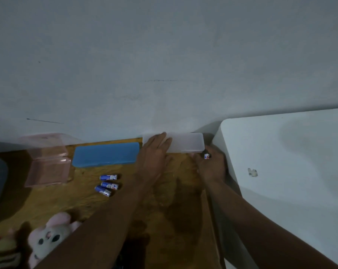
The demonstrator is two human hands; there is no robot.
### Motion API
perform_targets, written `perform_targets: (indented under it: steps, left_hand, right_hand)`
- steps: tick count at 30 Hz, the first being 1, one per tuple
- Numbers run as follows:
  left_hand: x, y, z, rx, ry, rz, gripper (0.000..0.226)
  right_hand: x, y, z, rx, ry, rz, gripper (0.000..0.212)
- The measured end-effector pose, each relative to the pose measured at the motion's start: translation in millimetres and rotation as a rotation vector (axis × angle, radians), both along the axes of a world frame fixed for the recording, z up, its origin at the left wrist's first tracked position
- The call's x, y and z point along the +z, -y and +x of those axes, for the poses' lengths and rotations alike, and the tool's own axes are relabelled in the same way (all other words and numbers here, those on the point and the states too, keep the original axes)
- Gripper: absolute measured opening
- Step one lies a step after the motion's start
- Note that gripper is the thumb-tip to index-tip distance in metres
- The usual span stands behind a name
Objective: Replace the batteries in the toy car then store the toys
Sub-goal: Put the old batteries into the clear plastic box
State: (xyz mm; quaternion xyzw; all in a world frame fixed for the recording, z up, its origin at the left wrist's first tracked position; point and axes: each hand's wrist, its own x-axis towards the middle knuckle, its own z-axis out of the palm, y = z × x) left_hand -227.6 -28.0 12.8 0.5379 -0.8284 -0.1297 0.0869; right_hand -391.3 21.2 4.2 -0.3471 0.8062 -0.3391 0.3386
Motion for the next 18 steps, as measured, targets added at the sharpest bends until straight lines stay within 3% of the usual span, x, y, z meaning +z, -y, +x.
perform_targets:
  steps: [5,10,14,18]
  left_hand:
    - [-5,13,6,-0.116,0.122,-0.165,0.050]
    - [-7,15,7,-0.166,0.148,-0.124,0.051]
    - [-6,19,10,-0.240,0.214,-0.178,0.042]
    - [7,23,9,-0.339,0.336,-0.071,0.045]
  right_hand:
    - [-3,-1,1,-0.032,-0.028,-0.011,0.026]
    - [-11,0,0,-0.015,0.006,0.065,0.038]
    - [-9,-1,1,-0.031,0.008,0.049,0.037]
    - [-2,-3,4,-0.085,-0.016,-0.038,0.028]
